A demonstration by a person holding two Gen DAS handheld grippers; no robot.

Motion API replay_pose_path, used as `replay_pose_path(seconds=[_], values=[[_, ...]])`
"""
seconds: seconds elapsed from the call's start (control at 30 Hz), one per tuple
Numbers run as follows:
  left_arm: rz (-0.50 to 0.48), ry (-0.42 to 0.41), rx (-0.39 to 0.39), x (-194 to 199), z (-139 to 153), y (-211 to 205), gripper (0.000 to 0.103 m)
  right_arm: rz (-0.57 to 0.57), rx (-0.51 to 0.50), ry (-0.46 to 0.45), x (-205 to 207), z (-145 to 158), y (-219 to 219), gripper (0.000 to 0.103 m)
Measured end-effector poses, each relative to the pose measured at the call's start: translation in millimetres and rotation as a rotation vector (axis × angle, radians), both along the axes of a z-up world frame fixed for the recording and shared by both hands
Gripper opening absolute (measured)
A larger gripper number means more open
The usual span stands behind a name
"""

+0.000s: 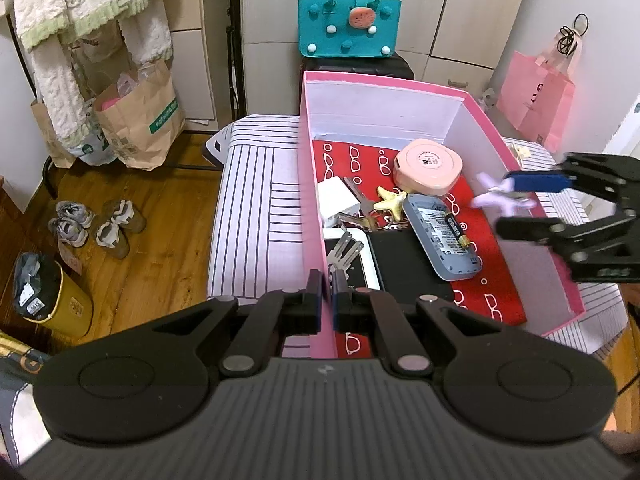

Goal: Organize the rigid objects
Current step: 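Carry the purple starfish into the pink box and release it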

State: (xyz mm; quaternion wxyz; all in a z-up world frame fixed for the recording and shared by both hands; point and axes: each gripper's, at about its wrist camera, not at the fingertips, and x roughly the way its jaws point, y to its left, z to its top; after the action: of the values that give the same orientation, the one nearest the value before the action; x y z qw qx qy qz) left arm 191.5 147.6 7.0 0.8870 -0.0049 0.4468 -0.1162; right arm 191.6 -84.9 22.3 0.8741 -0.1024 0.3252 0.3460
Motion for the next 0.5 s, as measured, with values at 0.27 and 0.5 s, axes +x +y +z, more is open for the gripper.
replay_pose_path(seconds=[0.27,0.5], values=[[-0.018,0.003,0.026,1.3,1.3,-3.8,0.004,-0.023,-0.131,0.079,23.3,-16.3,25.4,0.058],[-0.020,0.003,0.031,1.4,1.4,-5.4,0.004,-0.021,-0.038,0.114,25.2,-11.5,12.2,0.058]])
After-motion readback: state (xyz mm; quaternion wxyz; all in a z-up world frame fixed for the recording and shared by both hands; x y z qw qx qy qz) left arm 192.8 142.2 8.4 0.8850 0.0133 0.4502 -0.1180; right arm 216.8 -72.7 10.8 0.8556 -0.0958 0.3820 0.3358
